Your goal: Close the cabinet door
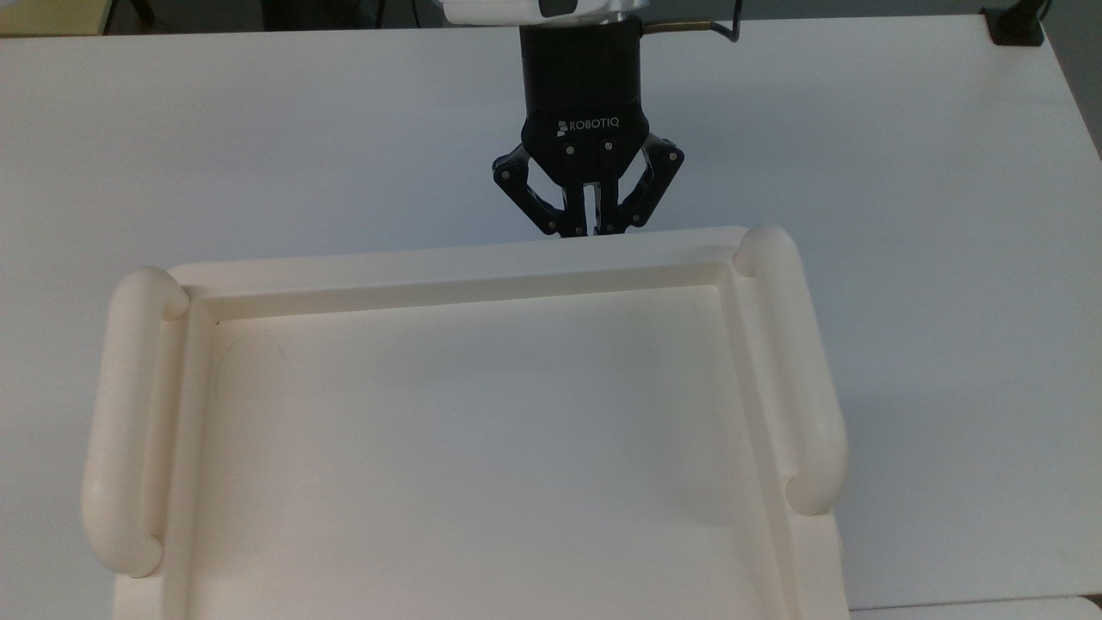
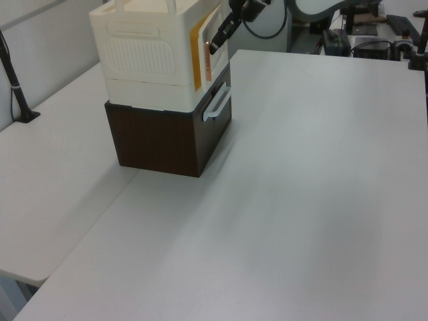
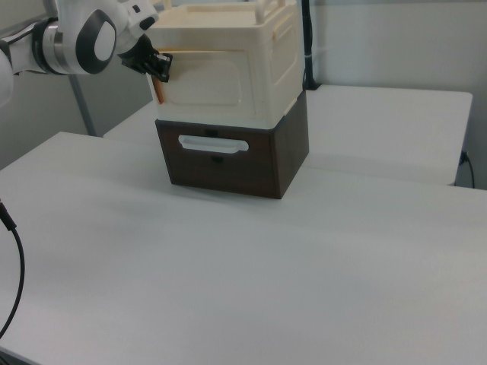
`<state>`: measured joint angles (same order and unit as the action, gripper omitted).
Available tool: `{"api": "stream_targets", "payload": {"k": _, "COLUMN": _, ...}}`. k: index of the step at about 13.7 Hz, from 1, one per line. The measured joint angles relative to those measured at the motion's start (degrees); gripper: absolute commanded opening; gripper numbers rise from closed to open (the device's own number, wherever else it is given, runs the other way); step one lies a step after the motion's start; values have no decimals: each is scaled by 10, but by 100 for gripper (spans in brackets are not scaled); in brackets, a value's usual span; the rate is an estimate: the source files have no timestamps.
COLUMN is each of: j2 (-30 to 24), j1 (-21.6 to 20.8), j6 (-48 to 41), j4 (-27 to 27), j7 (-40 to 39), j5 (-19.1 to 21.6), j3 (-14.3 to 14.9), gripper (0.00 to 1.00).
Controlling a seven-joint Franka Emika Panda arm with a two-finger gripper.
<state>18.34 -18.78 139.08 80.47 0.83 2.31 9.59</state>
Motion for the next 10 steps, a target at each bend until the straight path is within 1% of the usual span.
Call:
{"api": "stream_targets", "payload": {"k": 2, "j2": 6, "j1": 1, "j6": 17, "j4": -10, "j7": 5, "j5": 0, "j3": 1, "gripper": 9}}
{"api": "stream_targets", "payload": {"k": 6, "j2": 13, "j1": 8, "j6": 58, "j4": -10, "j7": 6, "j5": 0, "j3": 3, "gripper": 9}}
{"api": "stream_targets", "payload": {"k": 10, "j2": 16, "j1": 15, "j6": 64, "j4": -20, "j7": 6, "j5": 0, "j3": 4, "gripper": 9}}
